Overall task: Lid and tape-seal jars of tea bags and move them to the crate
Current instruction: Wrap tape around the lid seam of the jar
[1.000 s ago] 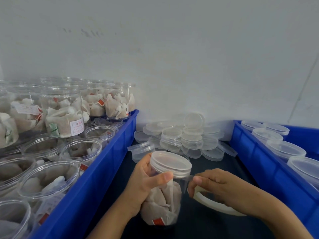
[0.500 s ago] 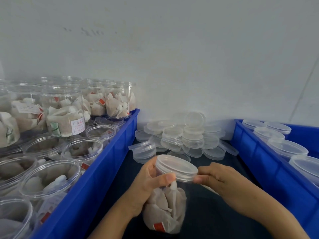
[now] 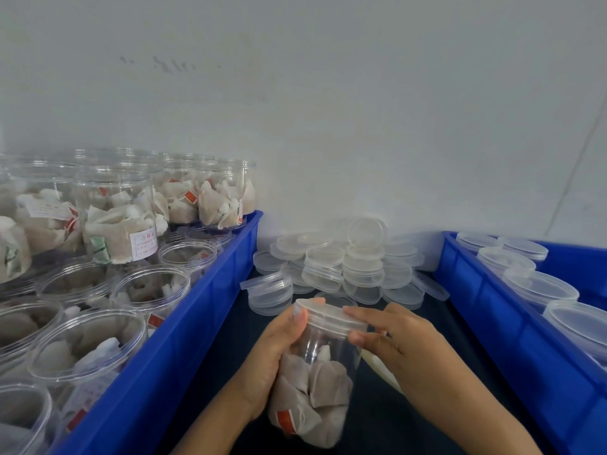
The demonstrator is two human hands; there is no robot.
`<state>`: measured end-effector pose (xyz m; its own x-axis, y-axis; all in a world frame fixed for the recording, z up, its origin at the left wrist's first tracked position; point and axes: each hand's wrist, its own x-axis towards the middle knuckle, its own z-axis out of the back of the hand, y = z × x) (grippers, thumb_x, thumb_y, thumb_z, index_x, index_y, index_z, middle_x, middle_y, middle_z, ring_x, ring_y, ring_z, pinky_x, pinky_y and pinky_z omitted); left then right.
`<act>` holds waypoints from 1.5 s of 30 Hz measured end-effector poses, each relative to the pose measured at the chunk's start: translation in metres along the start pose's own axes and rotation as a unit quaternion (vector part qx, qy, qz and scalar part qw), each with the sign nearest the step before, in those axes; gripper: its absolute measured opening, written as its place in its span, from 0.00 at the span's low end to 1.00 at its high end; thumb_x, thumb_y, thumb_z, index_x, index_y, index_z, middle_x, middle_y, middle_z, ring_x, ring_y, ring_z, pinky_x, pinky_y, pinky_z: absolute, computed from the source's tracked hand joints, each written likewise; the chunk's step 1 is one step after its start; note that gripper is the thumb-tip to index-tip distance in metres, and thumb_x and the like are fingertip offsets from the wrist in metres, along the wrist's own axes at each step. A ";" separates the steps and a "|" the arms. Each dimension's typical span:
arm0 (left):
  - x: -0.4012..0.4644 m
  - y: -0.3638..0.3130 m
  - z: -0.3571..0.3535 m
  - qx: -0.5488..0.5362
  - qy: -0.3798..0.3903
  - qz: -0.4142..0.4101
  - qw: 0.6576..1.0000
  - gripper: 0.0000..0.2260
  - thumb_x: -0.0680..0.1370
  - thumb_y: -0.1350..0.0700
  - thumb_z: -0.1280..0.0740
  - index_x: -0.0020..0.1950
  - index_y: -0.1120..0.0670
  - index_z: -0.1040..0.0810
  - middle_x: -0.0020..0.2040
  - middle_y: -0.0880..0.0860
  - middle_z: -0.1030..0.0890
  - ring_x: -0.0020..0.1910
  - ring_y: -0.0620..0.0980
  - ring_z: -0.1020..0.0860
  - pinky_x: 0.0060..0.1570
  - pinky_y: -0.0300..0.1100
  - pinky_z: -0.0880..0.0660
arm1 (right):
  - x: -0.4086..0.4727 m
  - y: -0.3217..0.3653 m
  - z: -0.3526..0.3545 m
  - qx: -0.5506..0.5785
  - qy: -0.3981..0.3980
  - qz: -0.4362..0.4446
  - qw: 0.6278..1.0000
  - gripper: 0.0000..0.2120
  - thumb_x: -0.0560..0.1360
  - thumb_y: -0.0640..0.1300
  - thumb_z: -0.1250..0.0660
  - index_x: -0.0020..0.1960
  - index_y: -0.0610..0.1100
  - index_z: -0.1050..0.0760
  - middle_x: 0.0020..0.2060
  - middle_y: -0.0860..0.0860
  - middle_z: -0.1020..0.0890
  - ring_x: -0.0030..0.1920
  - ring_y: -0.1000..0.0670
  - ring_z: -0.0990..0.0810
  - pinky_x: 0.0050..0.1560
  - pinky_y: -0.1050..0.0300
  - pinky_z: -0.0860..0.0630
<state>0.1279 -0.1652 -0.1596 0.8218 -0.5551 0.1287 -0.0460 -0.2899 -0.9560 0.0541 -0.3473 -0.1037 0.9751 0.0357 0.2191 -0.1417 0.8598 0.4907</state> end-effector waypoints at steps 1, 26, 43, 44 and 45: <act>0.000 0.001 -0.001 0.006 -0.015 -0.014 1.000 0.33 0.64 0.34 0.26 0.63 0.51 0.21 0.60 0.58 0.18 0.60 0.57 0.20 0.56 0.48 0.22 | 0.000 -0.001 0.000 -0.008 0.001 -0.001 1.000 0.12 0.69 0.67 0.47 0.51 0.80 0.35 0.44 0.59 0.28 0.43 0.57 0.25 0.45 0.65 0.27; 0.003 -0.009 -0.005 0.142 -0.064 -0.074 0.985 0.35 0.55 0.42 0.22 0.59 0.50 0.27 0.47 0.42 0.17 0.46 0.43 0.17 0.42 0.32 0.23 | -0.013 0.012 0.009 -0.003 0.008 -0.100 0.995 0.19 0.76 0.67 0.44 0.62 0.60 0.35 0.47 0.57 0.22 0.46 0.56 0.22 0.52 0.56 0.24; 0.000 -0.007 0.005 0.079 0.028 -0.048 0.995 0.40 0.54 0.47 0.19 0.62 0.55 0.27 0.52 0.54 0.17 0.52 0.51 0.19 0.51 0.39 0.22 | -0.013 0.005 0.016 -0.050 0.067 -0.026 0.996 0.13 0.77 0.66 0.46 0.61 0.70 0.43 0.30 0.53 0.27 0.30 0.58 0.30 0.37 0.63 0.36; 0.000 -0.007 0.004 0.078 0.035 -0.036 0.996 0.44 0.52 0.44 0.18 0.63 0.55 0.28 0.52 0.52 0.17 0.52 0.50 0.19 0.50 0.38 0.22 | -0.014 0.005 0.018 -0.053 0.062 -0.013 0.997 0.16 0.76 0.68 0.48 0.63 0.74 0.45 0.30 0.55 0.26 0.30 0.60 0.29 0.35 0.64 0.36; 0.000 -0.007 0.003 0.073 0.039 -0.023 0.996 0.47 0.49 0.41 0.17 0.64 0.54 0.29 0.51 0.51 0.16 0.51 0.48 0.18 0.49 0.37 0.22 | -0.015 0.006 0.019 -0.058 0.058 0.000 0.997 0.20 0.73 0.71 0.50 0.64 0.77 0.46 0.32 0.61 0.24 0.32 0.63 0.27 0.35 0.65 0.36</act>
<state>0.1295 -0.1608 -0.1534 0.7736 -0.6050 0.1885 0.0793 -0.2027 -0.9760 0.0355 -0.3520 -0.0879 0.9892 0.0874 0.1173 -0.1268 0.9126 0.3887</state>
